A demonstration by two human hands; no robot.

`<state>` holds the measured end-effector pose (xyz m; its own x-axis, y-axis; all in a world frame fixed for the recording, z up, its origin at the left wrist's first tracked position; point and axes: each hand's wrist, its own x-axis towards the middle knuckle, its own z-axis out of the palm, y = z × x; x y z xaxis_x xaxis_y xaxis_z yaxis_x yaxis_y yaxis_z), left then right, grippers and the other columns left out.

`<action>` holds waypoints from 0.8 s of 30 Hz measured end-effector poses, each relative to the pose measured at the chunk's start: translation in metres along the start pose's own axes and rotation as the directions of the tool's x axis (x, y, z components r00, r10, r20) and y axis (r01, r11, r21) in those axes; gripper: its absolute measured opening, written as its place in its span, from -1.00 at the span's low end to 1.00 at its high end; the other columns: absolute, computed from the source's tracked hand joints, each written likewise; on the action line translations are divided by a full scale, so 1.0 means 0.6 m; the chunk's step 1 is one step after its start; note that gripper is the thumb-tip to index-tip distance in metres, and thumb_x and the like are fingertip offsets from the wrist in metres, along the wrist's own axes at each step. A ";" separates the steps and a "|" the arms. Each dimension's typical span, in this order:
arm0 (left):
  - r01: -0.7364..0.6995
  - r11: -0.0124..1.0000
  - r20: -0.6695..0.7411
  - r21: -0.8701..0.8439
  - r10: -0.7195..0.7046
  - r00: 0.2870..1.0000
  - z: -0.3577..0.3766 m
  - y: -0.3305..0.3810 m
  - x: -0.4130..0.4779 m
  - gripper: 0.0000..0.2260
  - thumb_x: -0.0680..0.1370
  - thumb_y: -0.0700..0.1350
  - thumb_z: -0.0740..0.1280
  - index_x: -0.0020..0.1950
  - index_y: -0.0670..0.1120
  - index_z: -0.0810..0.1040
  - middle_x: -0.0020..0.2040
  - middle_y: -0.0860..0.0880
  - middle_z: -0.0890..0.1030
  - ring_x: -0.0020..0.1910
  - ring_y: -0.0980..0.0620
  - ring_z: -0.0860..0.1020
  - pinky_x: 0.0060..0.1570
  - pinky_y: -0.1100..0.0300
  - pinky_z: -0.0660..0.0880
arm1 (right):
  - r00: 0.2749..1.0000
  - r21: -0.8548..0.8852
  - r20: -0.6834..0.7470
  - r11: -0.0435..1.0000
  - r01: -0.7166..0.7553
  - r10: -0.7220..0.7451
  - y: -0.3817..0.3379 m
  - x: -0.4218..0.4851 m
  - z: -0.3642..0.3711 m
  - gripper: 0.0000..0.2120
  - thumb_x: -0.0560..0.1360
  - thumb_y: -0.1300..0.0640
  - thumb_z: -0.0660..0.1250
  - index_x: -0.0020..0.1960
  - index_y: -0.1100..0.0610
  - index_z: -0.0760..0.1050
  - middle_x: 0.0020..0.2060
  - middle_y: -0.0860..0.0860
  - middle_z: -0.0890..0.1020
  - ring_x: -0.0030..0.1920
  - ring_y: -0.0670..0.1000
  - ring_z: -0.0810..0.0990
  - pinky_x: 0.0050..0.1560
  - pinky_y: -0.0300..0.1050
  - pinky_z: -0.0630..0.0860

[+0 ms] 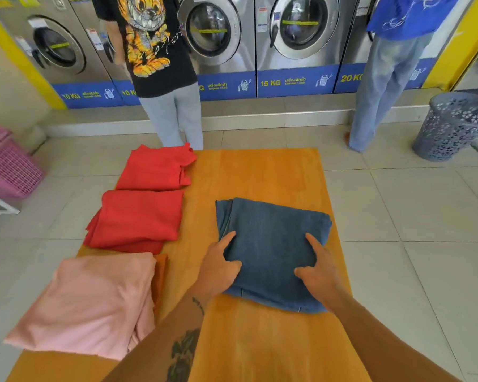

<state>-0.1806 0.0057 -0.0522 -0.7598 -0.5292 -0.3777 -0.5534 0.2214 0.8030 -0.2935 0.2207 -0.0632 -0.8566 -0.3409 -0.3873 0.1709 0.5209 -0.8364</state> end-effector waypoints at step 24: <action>-0.203 0.979 -0.013 0.027 0.204 0.979 -0.017 0.108 0.342 -0.37 0.56 0.01 0.32 0.57 0.17 0.11 0.46 0.07 0.27 0.45 0.05 0.27 0.41 0.10 0.28 | 0.994 -0.377 -0.108 0.926 -0.026 -0.017 -0.171 0.384 -0.039 -0.24 0.41 0.25 0.37 0.53 -0.14 0.23 0.39 0.06 0.36 0.26 0.13 0.43 0.07 -0.08 0.40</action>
<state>-0.3690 -0.0967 -0.0732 -0.8522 -0.4834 -0.2004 -0.3966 0.3467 0.8500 -0.5199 0.1070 -0.0578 -0.9068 -0.2631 -0.3293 -0.0037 0.7862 -0.6180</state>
